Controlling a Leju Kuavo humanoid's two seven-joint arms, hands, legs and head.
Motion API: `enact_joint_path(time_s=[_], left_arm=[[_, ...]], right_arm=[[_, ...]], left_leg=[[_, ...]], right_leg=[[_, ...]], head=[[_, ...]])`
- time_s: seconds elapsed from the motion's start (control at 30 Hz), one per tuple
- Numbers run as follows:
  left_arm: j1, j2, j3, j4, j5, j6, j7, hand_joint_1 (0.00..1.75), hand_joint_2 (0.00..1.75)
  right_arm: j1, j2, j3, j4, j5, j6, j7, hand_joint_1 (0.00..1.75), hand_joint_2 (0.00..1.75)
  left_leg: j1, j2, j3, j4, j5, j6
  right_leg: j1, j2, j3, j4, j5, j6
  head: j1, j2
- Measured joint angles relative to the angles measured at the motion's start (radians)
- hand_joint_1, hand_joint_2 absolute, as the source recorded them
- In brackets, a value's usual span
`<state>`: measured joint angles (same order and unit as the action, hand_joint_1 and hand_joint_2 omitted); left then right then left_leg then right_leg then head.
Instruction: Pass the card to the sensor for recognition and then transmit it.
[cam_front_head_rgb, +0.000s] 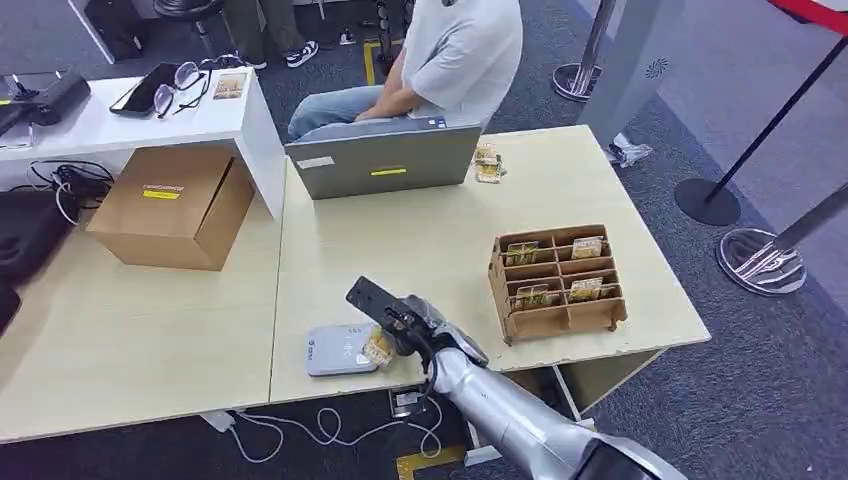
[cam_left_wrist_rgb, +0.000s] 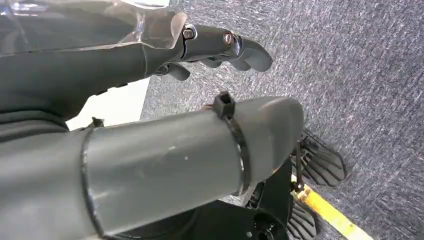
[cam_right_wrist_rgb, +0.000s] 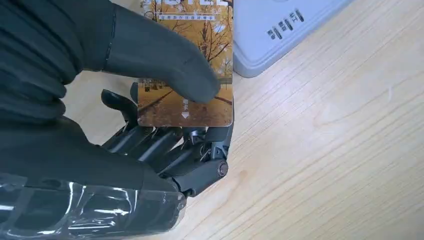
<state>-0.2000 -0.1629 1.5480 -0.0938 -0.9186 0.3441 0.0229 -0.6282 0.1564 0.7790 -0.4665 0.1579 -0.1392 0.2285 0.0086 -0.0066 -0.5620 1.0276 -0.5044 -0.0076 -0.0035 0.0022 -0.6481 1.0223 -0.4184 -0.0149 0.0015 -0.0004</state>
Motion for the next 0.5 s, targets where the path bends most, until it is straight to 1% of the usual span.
enact_joint_path(time_s=[0.13,0.23,0.5], left_arm=[[-0.002,0.000,0.000,0.000,-0.005,0.000,0.008,0.00,0.00],[-0.003,0.000,0.000,0.000,-0.009,0.000,0.011,0.00,0.00],[-0.015,0.000,0.000,0.000,-0.018,0.005,0.024,0.00,0.00]], right_arm=[[-0.003,0.000,-0.008,0.002,-0.004,0.004,0.000,1.75,1.75],[-0.005,0.001,-0.013,0.002,-0.008,0.021,-0.005,1.75,1.75],[-0.007,0.020,-0.016,-0.018,-0.018,0.054,-0.016,1.75,1.75]], left_leg=[[0.000,0.000,0.000,0.000,0.000,0.000],[0.000,0.000,0.000,0.000,0.000,0.000],[0.000,0.000,0.000,0.000,0.000,0.000]], right_leg=[[0.000,0.000,0.000,0.000,0.000,0.000],[0.000,0.000,0.000,0.000,0.000,0.000],[0.000,0.000,0.000,0.000,0.000,0.000]], head=[[0.000,0.000],[0.000,0.000],[0.000,0.000]])
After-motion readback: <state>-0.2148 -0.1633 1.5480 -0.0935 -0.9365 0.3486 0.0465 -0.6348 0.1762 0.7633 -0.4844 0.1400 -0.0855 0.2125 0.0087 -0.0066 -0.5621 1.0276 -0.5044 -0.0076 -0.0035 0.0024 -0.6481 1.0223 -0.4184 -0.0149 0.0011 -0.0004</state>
